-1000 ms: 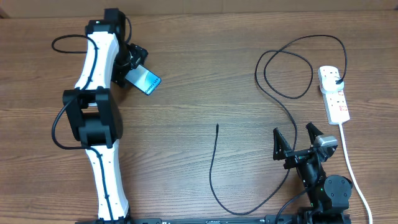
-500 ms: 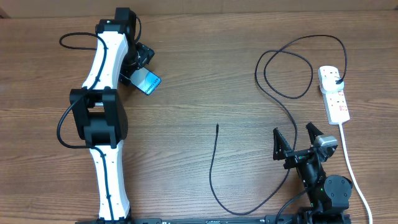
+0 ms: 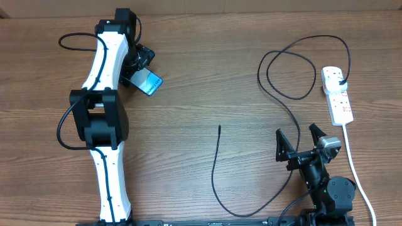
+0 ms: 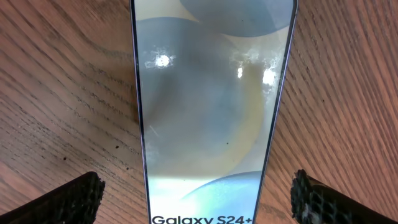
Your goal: Plug charger to phone and switch on socket
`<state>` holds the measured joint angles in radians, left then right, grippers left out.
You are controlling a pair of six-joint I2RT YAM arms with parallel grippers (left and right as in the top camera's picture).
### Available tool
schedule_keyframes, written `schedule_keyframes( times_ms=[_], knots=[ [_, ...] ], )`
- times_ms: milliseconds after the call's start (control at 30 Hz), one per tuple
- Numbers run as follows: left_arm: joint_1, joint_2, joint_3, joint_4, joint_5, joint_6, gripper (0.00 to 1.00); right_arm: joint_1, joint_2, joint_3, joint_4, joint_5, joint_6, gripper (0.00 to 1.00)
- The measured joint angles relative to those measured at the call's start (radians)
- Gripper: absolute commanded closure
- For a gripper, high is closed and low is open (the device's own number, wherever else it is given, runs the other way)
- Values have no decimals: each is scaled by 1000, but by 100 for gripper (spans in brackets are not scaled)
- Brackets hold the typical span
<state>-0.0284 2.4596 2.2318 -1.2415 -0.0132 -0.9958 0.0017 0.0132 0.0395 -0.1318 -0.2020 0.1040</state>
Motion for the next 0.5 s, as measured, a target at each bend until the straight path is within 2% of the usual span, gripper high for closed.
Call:
schedule_keyframes(
  times_ms=[500],
  knots=[
    [0,3,-72,58,-7,-8,0,0,0,0,0,0,0,0]
  ],
)
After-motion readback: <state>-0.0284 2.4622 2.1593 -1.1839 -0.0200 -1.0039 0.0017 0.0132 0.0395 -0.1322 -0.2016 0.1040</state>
